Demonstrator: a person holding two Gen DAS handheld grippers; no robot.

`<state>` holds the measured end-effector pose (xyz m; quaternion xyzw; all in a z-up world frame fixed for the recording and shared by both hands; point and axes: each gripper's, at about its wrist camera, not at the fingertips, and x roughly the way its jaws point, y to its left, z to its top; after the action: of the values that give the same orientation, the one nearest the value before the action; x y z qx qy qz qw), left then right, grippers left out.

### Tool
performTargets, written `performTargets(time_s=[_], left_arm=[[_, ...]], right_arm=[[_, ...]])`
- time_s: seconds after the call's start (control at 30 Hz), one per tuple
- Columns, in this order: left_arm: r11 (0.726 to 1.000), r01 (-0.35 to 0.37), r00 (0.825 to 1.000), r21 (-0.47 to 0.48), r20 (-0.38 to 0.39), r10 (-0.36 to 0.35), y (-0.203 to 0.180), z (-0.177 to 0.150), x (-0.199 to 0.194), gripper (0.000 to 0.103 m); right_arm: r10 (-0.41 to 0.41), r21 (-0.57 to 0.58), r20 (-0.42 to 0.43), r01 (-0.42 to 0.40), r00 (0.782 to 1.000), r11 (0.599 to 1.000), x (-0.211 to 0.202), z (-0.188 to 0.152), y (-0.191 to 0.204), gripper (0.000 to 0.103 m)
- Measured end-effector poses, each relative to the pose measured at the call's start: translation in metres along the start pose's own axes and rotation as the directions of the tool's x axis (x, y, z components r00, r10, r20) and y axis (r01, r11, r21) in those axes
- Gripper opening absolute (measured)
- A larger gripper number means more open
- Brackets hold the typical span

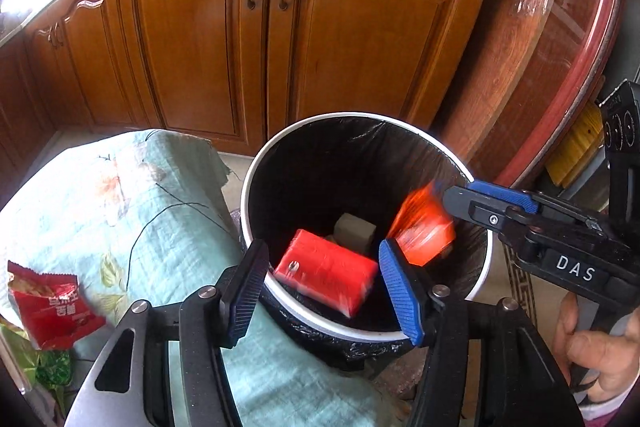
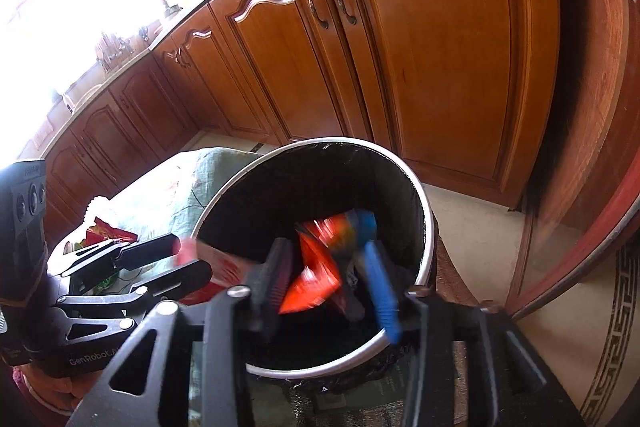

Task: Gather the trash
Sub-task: 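Carry carton in left tool into bin and open while right tool releases snack bag there, then move both open tools back over the trash pile on the table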

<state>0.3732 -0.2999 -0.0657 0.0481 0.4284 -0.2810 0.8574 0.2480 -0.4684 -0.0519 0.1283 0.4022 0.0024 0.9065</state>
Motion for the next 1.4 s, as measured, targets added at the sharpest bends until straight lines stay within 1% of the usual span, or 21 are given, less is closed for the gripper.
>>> performTargets(time_s=[0.13,0.17,0.2,0.23,0.27,0.3,0.4,0.6,0.77,0.87,0.97,1.1,1.4], left_arm=[[1.0,0.009,1.0,-0.028,0.022,-0.008,0.008,-0.011,-0.013,0.059],[0.999,0.012,1.0,-0.036,0.027,-0.011,0.008,-0.015,-0.017,0.059],[0.999,0.014,0.999,-0.047,0.035,-0.013,0.01,-0.019,-0.022,0.059],[0.998,0.016,0.999,-0.055,0.041,-0.014,0.011,-0.024,-0.027,0.06],[0.998,0.018,0.999,-0.064,0.049,-0.014,0.013,-0.029,-0.032,0.06],[0.997,0.018,0.998,-0.074,0.058,-0.014,0.015,-0.034,-0.038,0.06],[0.995,0.017,0.997,-0.102,0.08,-0.009,0.023,-0.051,-0.053,0.062],[0.988,-0.002,0.994,-0.151,0.107,0.019,0.037,-0.093,-0.087,0.063],[0.984,-0.039,0.992,-0.171,0.116,0.06,0.045,-0.124,-0.121,0.063],[0.98,-0.049,0.991,-0.191,0.113,0.071,0.054,-0.143,-0.141,0.063],[0.973,-0.071,0.989,-0.217,0.113,0.098,0.062,-0.16,-0.157,0.063],[0.959,-0.092,0.986,-0.269,0.111,0.126,0.078,-0.18,-0.178,0.063],[0.925,-0.143,0.975,-0.352,0.11,0.192,0.114,-0.21,-0.216,0.063]], right_arm=[[0.013,0.026,0.021,-0.014,1.0,1.0,-0.007,-0.005,-0.002,0.049],[0.018,0.032,0.027,-0.019,0.999,0.999,-0.01,-0.006,-0.002,0.052],[0.023,0.037,0.033,-0.024,0.999,0.999,-0.012,-0.008,-0.001,0.059],[0.031,0.042,0.041,-0.033,0.999,0.999,-0.015,-0.01,0.001,0.063],[0.042,0.048,0.05,-0.045,0.998,0.998,-0.019,-0.013,0.002,0.071],[0.052,0.051,0.059,-0.055,0.997,0.997,-0.022,-0.015,0.004,0.075],[0.076,0.053,0.074,-0.08,0.994,0.995,-0.03,-0.025,0.014,0.08],[0.127,0.048,0.076,-0.13,0.989,0.99,-0.039,-0.048,0.042,0.081],[0.174,0.031,0.052,-0.175,0.983,0.984,-0.041,-0.067,0.07,0.081],[0.186,0.013,0.033,-0.187,0.982,0.982,-0.039,-0.077,0.087,0.081],[0.206,-0.009,0.01,-0.206,0.979,0.979,-0.034,-0.085,0.105,0.081],[0.227,-0.037,-0.022,-0.228,0.974,0.973,-0.027,-0.094,0.126,0.081],[0.276,-0.1,-0.07,-0.282,0.958,0.954,-0.014,-0.107,0.17,0.081]])
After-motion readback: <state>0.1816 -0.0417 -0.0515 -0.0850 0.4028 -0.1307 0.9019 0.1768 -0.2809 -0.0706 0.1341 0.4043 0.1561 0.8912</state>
